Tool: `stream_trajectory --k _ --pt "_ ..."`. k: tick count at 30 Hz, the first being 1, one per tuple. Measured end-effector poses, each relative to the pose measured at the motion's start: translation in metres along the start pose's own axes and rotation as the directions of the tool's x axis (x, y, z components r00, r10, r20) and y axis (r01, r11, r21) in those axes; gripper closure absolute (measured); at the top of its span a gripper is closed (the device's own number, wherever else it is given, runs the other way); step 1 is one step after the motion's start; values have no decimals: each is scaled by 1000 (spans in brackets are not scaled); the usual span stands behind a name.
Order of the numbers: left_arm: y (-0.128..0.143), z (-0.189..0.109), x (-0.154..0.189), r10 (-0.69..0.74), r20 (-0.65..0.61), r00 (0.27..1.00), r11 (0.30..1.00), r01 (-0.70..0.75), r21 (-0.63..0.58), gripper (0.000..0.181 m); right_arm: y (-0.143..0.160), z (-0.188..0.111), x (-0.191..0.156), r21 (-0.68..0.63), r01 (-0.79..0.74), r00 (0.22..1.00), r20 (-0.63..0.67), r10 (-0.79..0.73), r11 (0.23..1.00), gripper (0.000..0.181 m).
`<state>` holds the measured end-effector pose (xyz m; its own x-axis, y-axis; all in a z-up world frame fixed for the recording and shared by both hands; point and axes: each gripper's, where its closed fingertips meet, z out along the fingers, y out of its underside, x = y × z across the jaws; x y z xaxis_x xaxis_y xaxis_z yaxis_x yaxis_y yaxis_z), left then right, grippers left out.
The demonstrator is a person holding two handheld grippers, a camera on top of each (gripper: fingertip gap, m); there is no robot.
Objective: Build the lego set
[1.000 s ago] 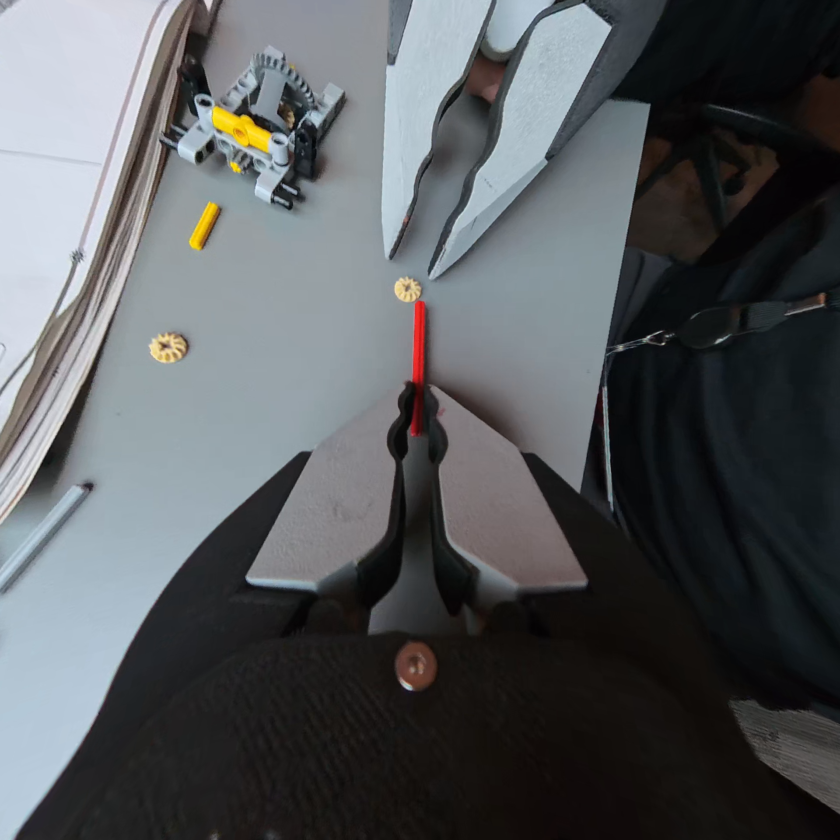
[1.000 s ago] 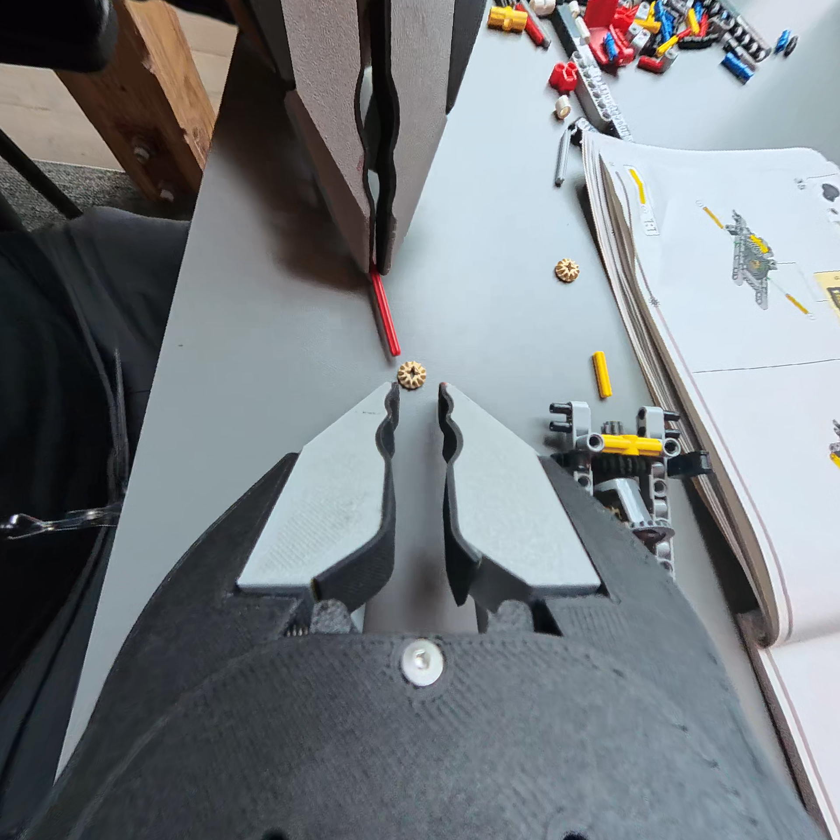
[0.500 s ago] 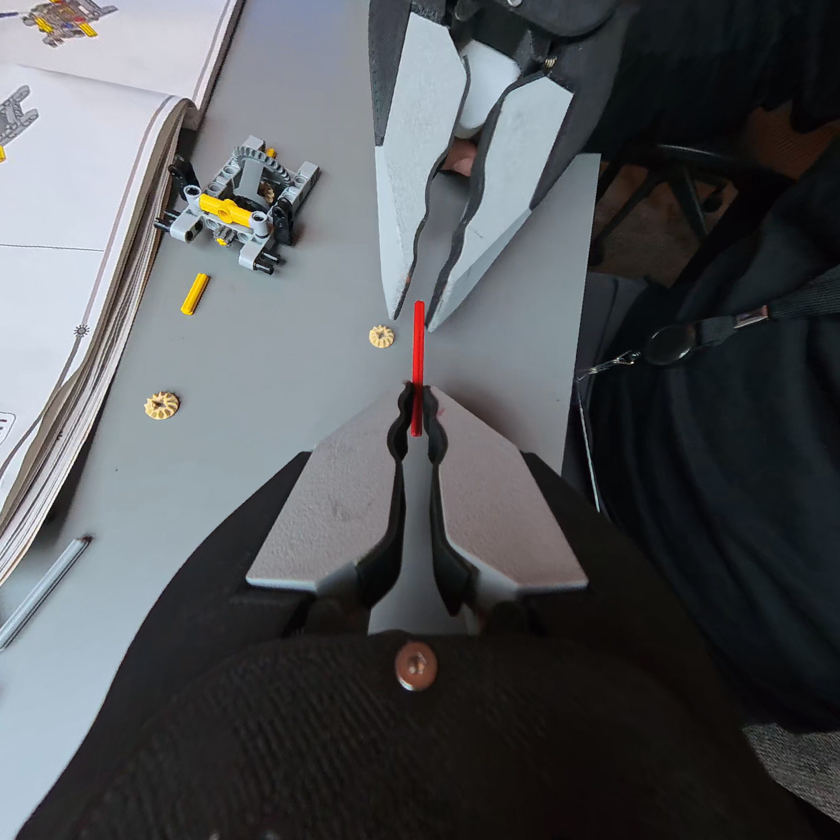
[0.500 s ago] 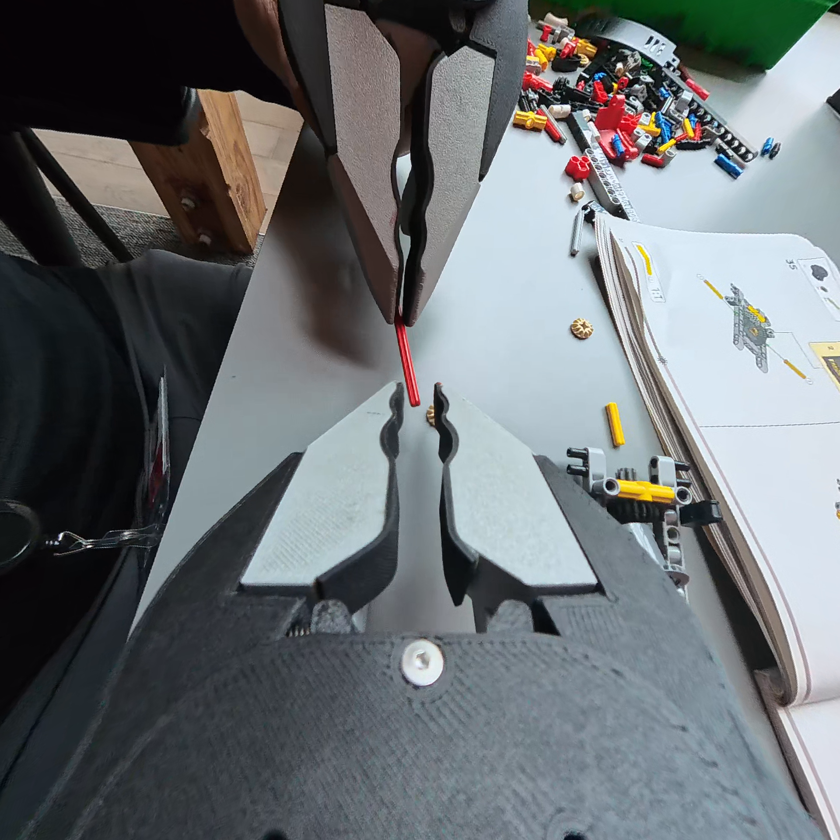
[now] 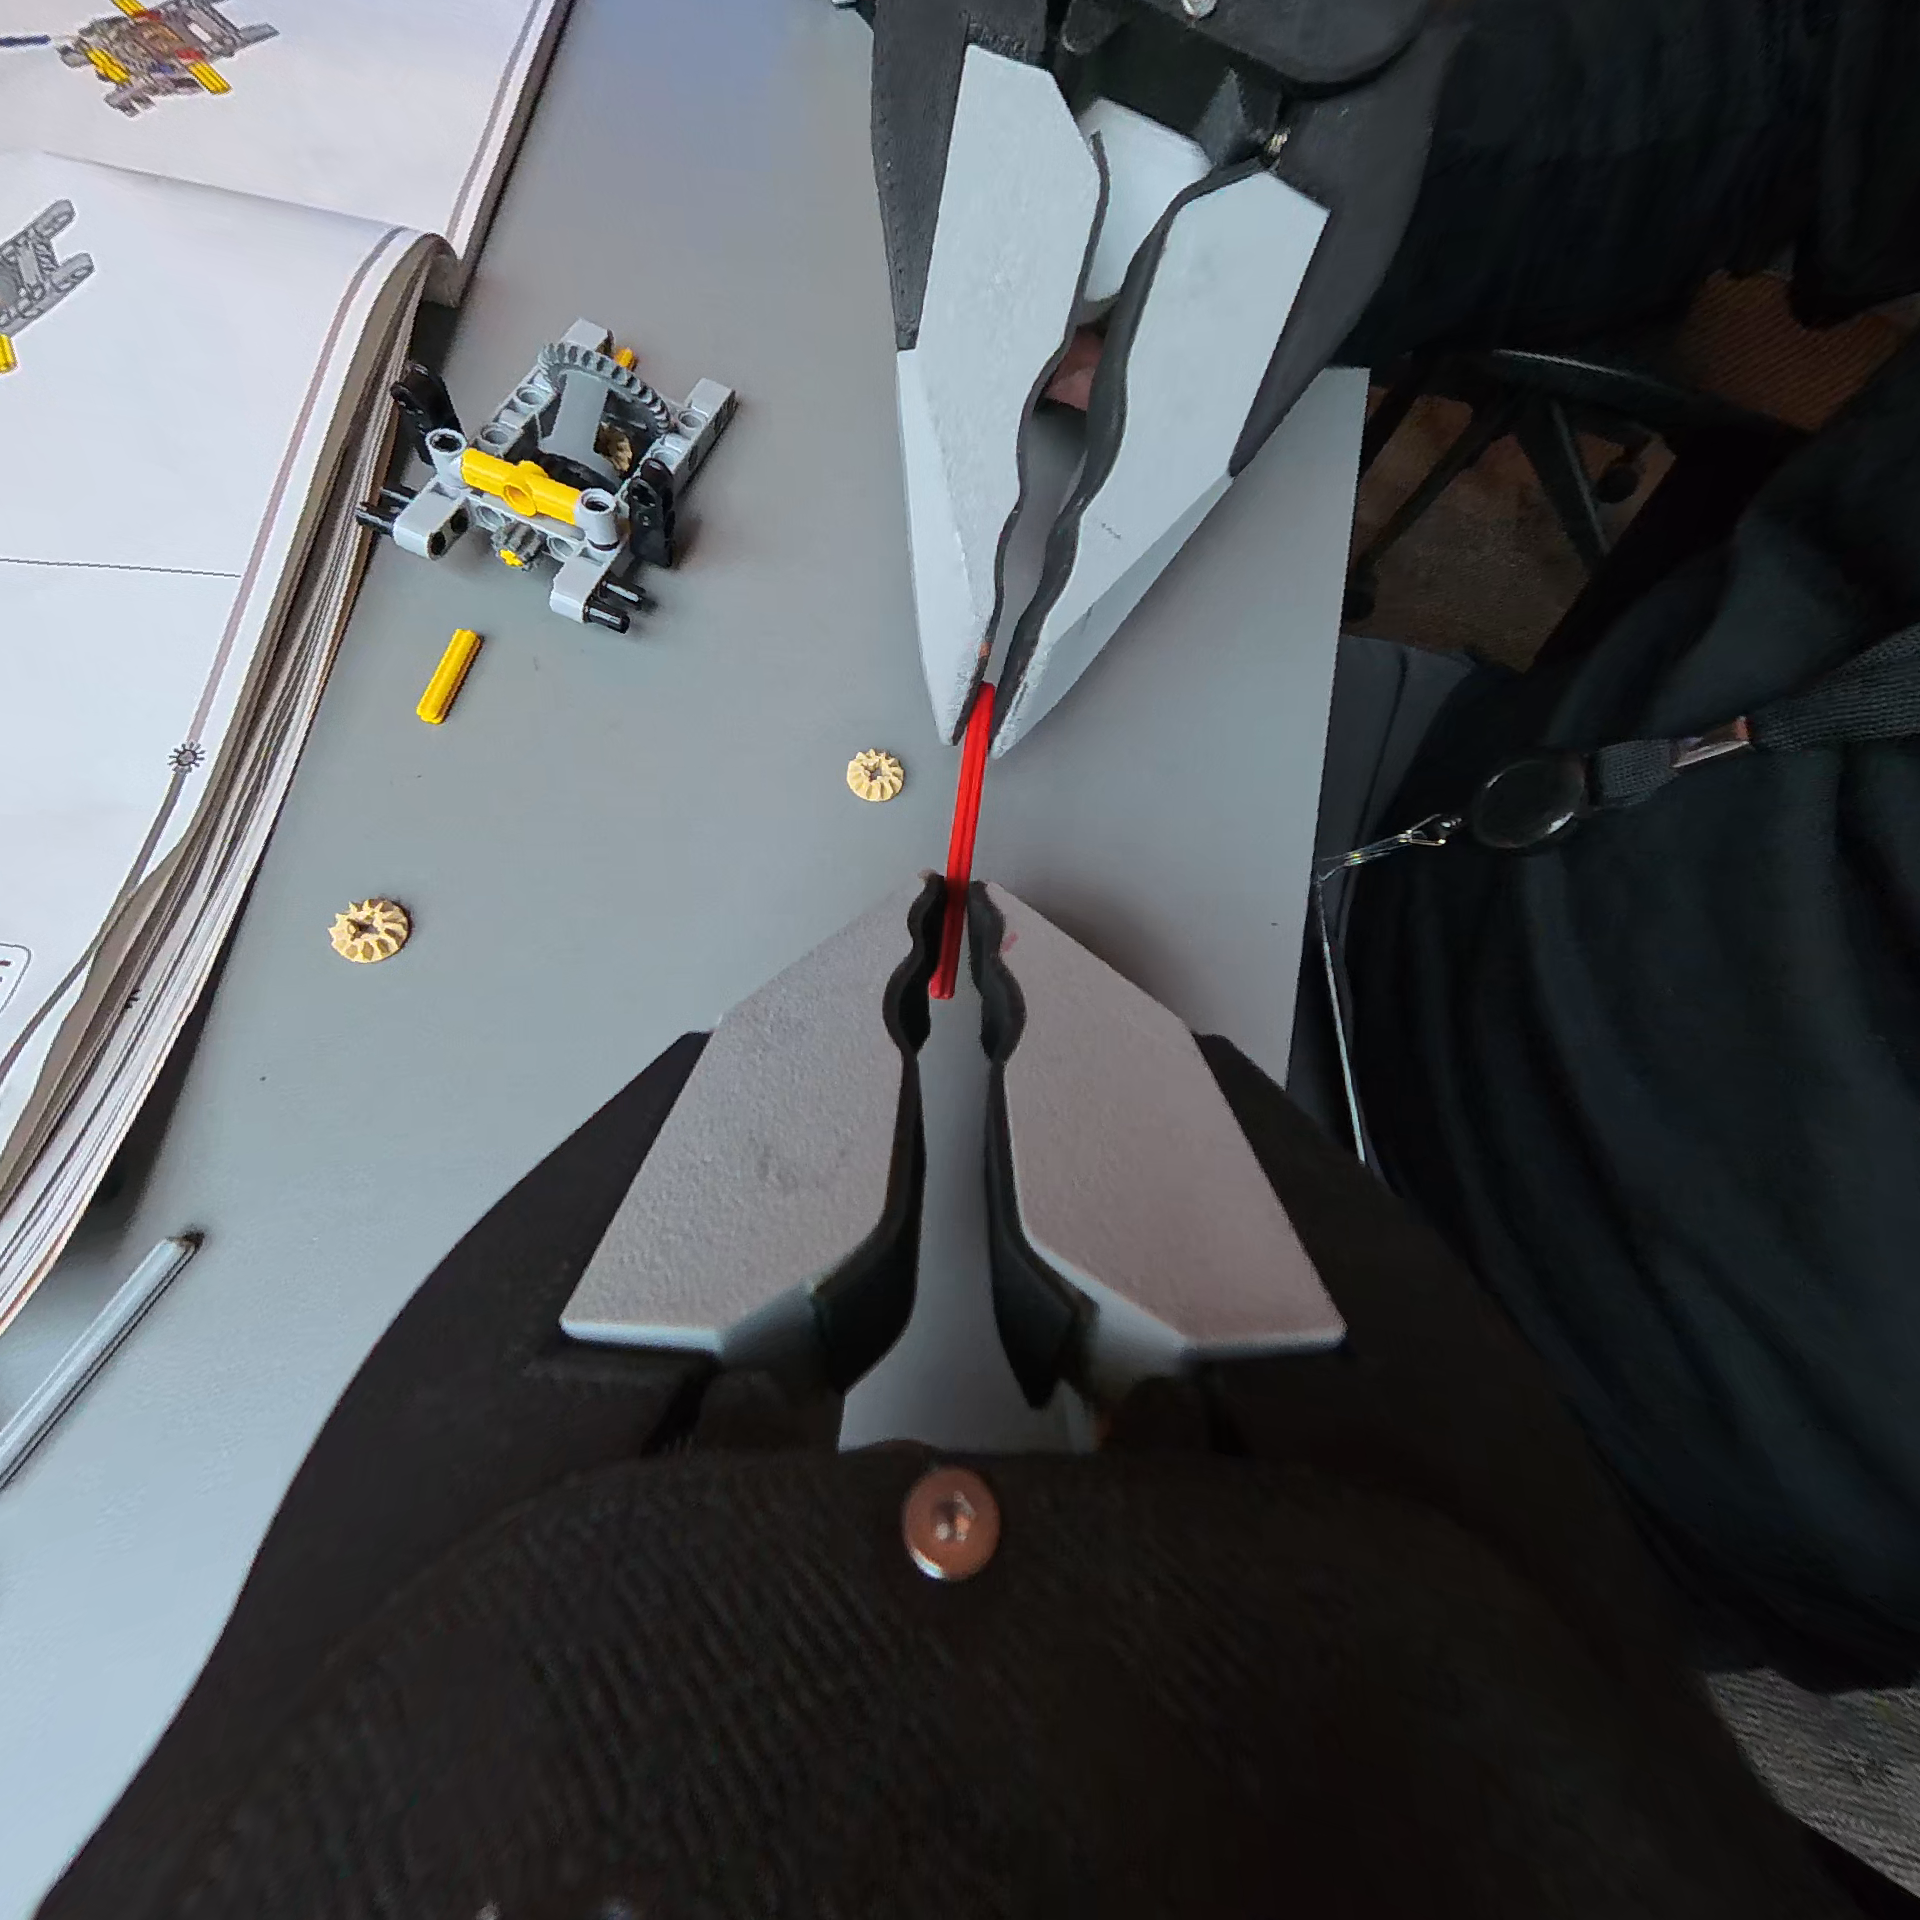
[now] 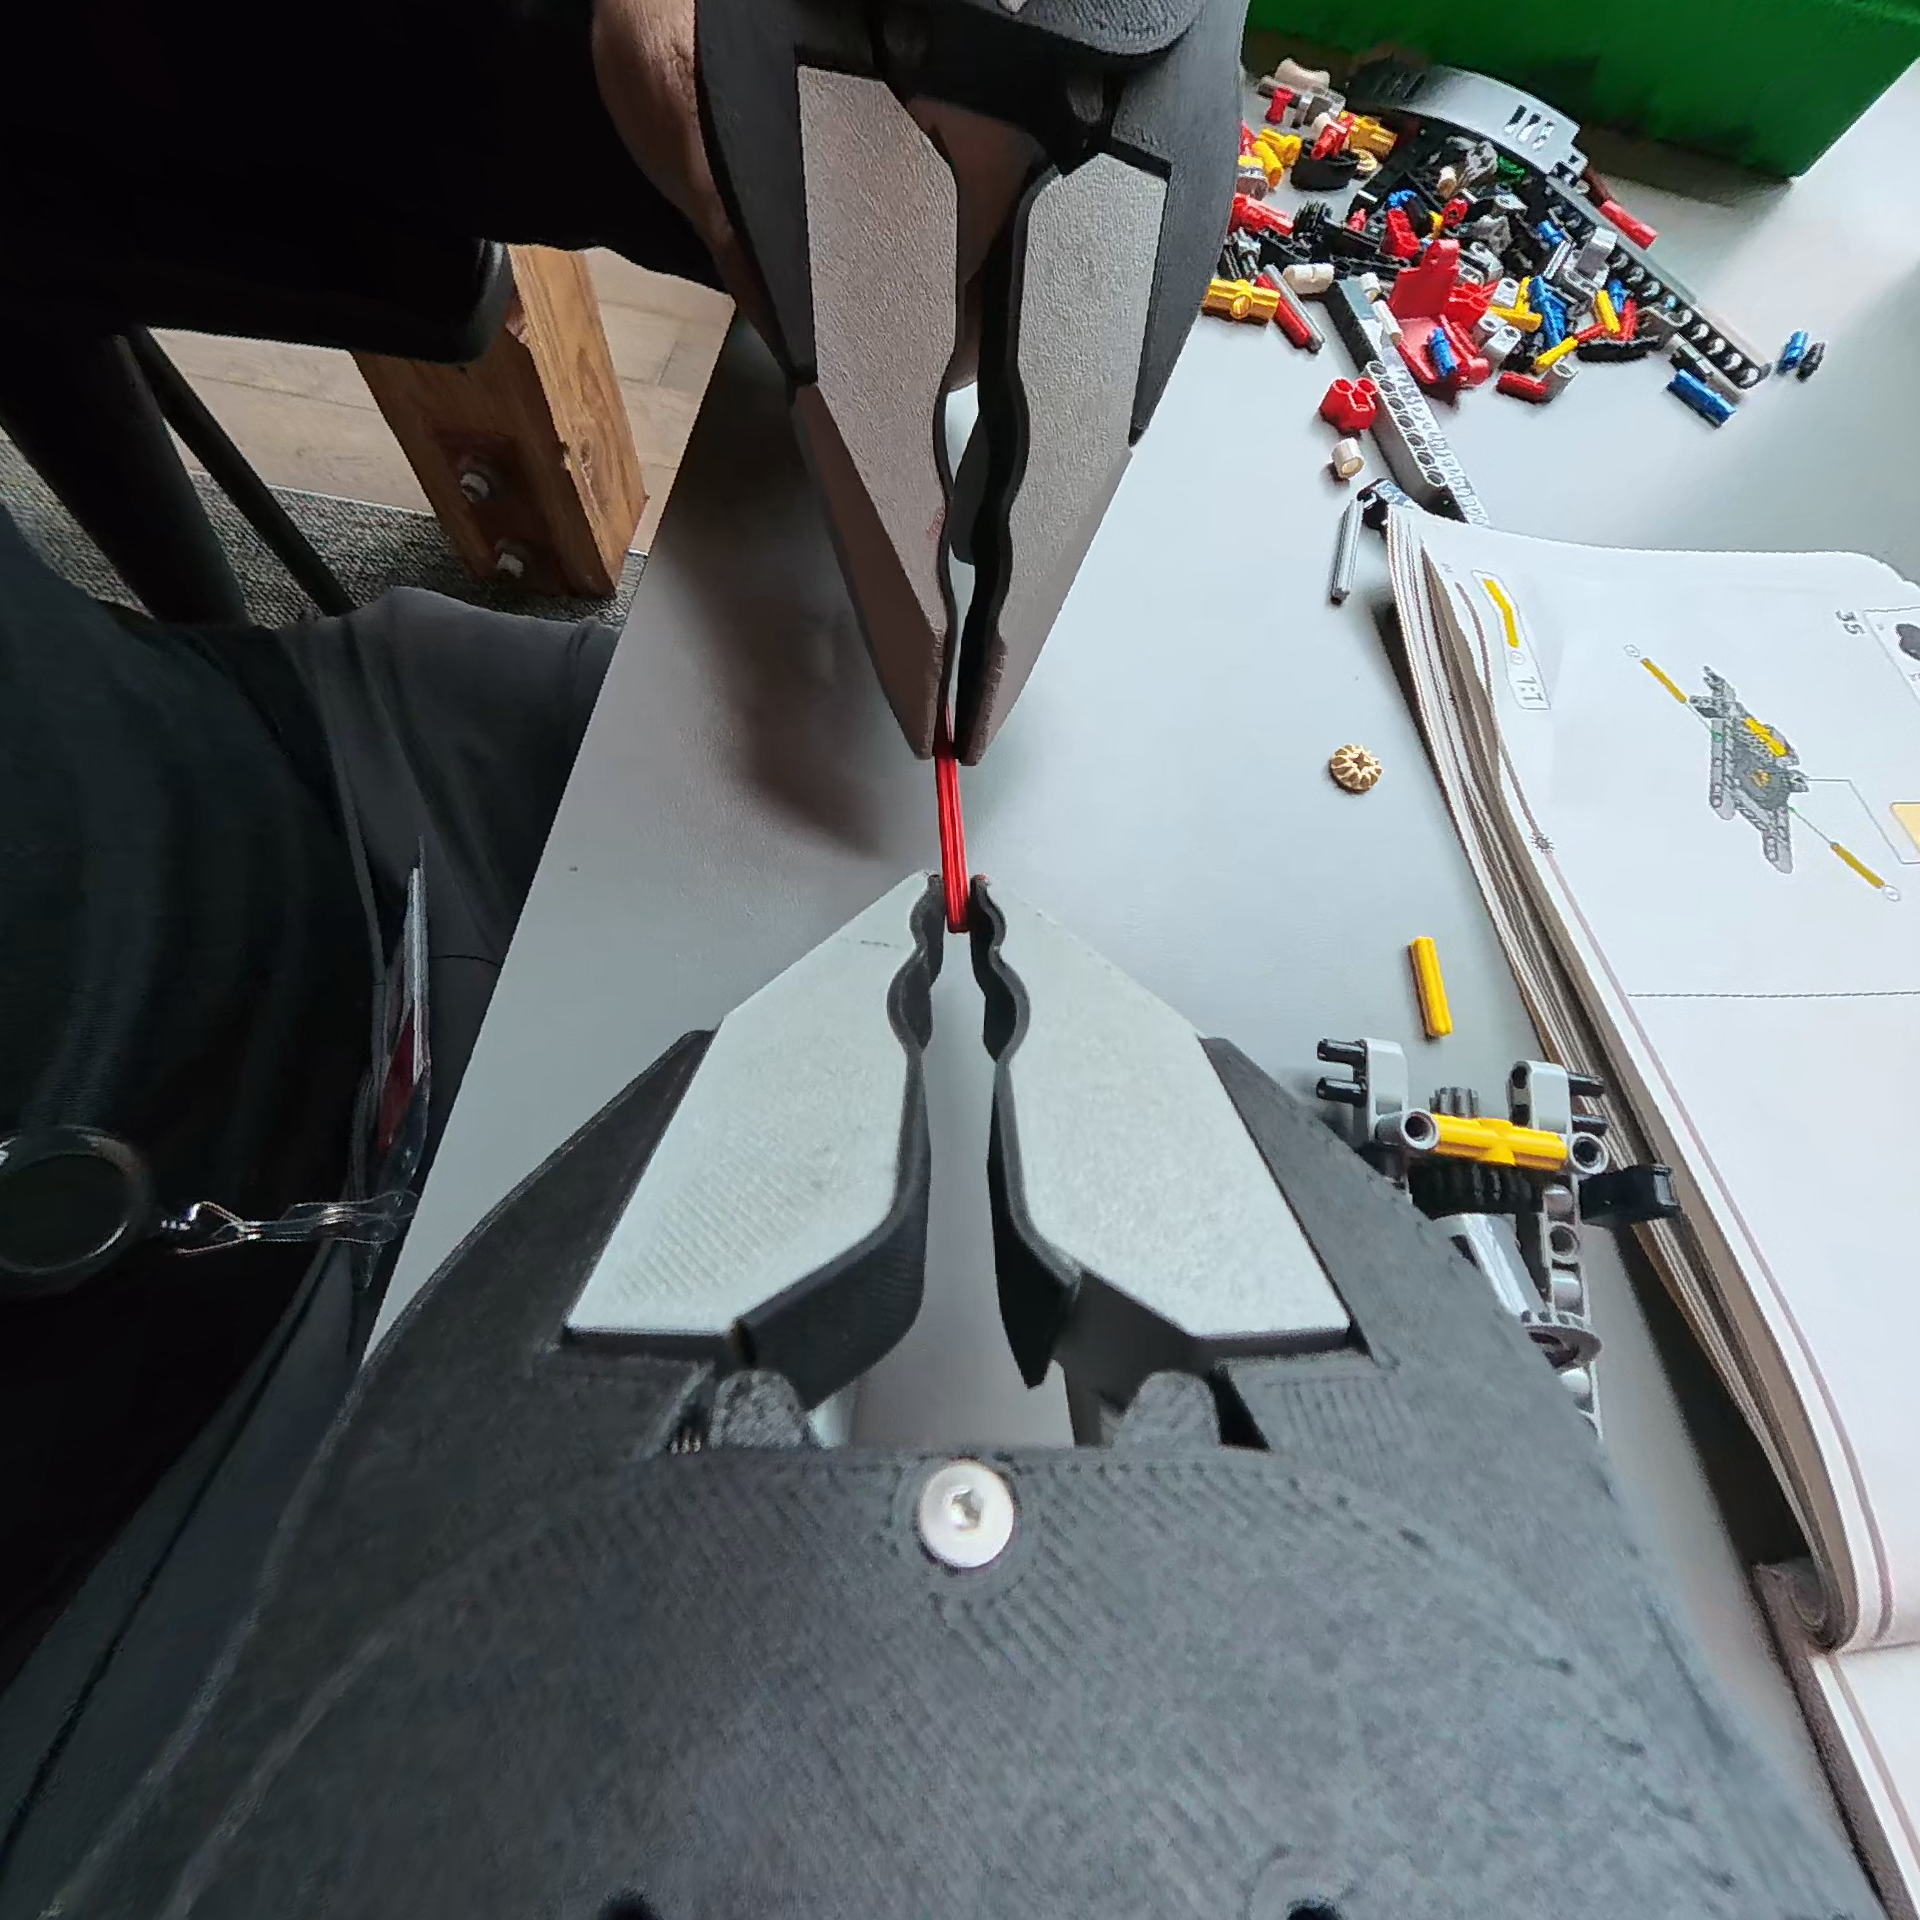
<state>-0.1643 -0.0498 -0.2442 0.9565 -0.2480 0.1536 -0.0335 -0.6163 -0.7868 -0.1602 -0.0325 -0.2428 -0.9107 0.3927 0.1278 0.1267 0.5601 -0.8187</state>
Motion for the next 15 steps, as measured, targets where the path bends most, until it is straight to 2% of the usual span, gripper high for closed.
stream_trajectory --k 1,4,7,9,12,15 --pt "1 1 0 -3 -2 1000 1000 3 -3 177 0 0 0 -1 -3 1000 1 3 1000 180" --pt "4 4 -1 -8 -1 1000 999 8 -32 170 1 -1 2 -5 -7 1000 -6 7 1000 180" --pt "4 5 -4 24 31 999 999 -23 -43 180 -1 -2 2 11 -23 1000 10 23 1000 180" --pt "2 6 -6 60 64 996 997 -57 -51 180 -3 -4 4 24 -31 1000 2 31 999 180" --pt "-9 6 -8 68 86 994 998 -67 -12 179 -20 -15 9 133 -53 998 -9 55 990 180" --pt "-29 5 -6 38 56 998 995 -43 92 179 -41 -31 15 269 -108 994 9 110 957 180"
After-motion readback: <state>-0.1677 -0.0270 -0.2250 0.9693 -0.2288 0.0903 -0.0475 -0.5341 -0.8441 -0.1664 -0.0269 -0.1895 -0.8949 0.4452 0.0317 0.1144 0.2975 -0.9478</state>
